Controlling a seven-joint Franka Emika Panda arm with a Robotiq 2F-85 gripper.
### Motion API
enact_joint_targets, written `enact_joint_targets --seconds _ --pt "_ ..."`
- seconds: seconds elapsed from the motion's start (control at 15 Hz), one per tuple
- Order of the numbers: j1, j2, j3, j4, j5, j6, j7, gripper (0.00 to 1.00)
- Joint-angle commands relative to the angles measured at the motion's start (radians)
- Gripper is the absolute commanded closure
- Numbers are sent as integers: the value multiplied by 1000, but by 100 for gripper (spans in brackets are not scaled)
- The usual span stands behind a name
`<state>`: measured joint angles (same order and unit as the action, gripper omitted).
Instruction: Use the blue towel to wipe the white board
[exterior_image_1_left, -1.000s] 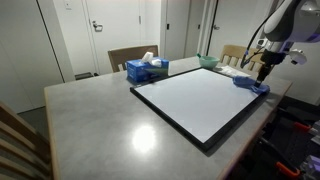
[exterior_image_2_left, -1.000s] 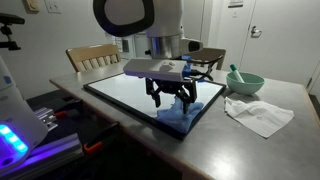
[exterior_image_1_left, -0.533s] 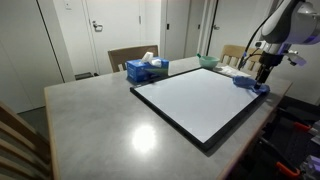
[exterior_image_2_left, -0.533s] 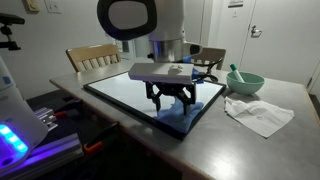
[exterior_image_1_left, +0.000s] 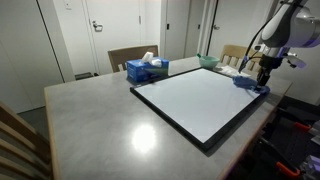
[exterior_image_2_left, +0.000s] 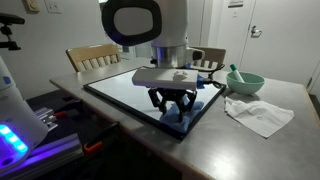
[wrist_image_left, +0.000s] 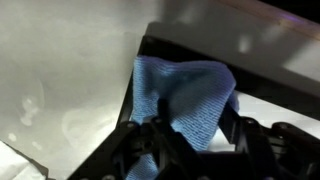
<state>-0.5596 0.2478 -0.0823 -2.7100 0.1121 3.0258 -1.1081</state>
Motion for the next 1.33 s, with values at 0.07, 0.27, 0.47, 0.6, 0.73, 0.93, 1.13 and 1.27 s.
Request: enact_joint_targets --seconds 0.07,0.27,0.47,0.6,0.73,0.93,1.13,1.27 --pt "5 20 14 22 13 3 13 84" --pt "25 9 7 22 7 -23 51 99" --pt "82 12 -43 20 -35 -46 119 98" --pt "114 21 -82 21 -67 -40 154 97" --pt "147 36 -139 26 -103 -26 197 97" --pt "159 25 -170 23 -102 -40 230 97" --pt "164 5 -160 10 -90 -50 233 97" --pt "165 -5 -141 2 -81 -60 231 97"
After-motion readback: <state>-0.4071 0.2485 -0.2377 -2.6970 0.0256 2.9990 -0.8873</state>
